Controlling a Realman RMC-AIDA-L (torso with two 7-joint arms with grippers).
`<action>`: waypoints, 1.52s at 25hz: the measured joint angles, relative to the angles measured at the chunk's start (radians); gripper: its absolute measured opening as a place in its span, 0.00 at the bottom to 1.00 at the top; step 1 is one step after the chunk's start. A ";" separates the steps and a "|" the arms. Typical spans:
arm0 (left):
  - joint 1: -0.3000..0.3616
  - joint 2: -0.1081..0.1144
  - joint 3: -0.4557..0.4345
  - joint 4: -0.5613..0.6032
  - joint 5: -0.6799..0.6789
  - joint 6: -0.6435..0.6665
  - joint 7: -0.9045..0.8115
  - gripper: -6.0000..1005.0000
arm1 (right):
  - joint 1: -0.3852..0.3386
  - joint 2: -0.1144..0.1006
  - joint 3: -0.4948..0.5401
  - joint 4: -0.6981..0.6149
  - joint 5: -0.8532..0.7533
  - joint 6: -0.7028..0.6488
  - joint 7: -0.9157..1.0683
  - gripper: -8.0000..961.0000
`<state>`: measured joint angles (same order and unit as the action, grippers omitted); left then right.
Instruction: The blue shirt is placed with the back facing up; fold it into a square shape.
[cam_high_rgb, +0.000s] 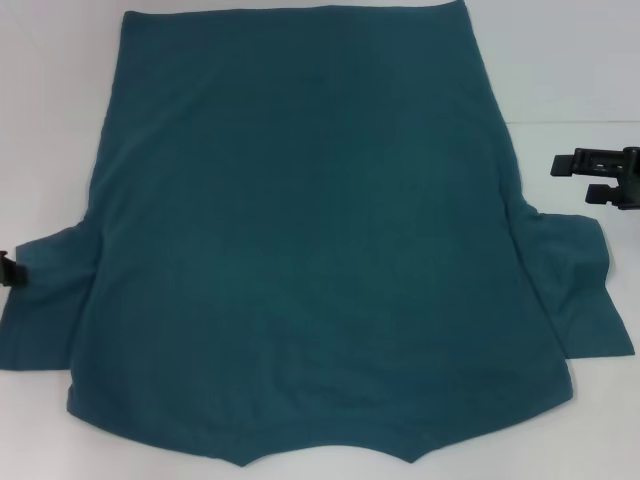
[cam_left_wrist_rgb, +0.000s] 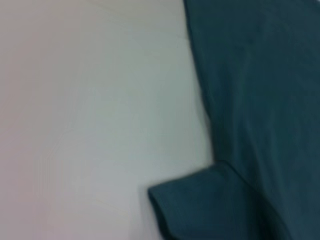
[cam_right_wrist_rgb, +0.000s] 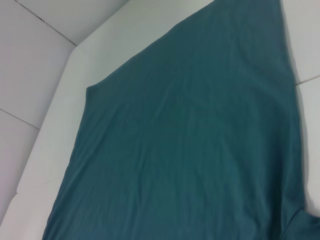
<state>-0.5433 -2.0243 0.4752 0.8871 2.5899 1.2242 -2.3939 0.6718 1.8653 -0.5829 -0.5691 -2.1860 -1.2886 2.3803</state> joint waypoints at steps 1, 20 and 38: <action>-0.001 0.000 0.007 0.012 0.015 -0.007 -0.002 0.01 | 0.000 0.000 0.000 0.000 0.000 0.000 0.000 0.98; -0.031 -0.002 0.051 0.124 0.134 -0.040 -0.104 0.01 | -0.002 0.002 0.000 0.000 0.000 0.009 0.005 0.98; -0.147 -0.010 0.285 0.292 0.135 0.241 -0.390 0.01 | -0.001 0.003 -0.006 0.000 -0.005 0.009 0.004 0.98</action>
<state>-0.6902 -2.0345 0.7598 1.1794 2.7249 1.4652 -2.7836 0.6712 1.8680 -0.5894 -0.5691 -2.1906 -1.2794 2.3844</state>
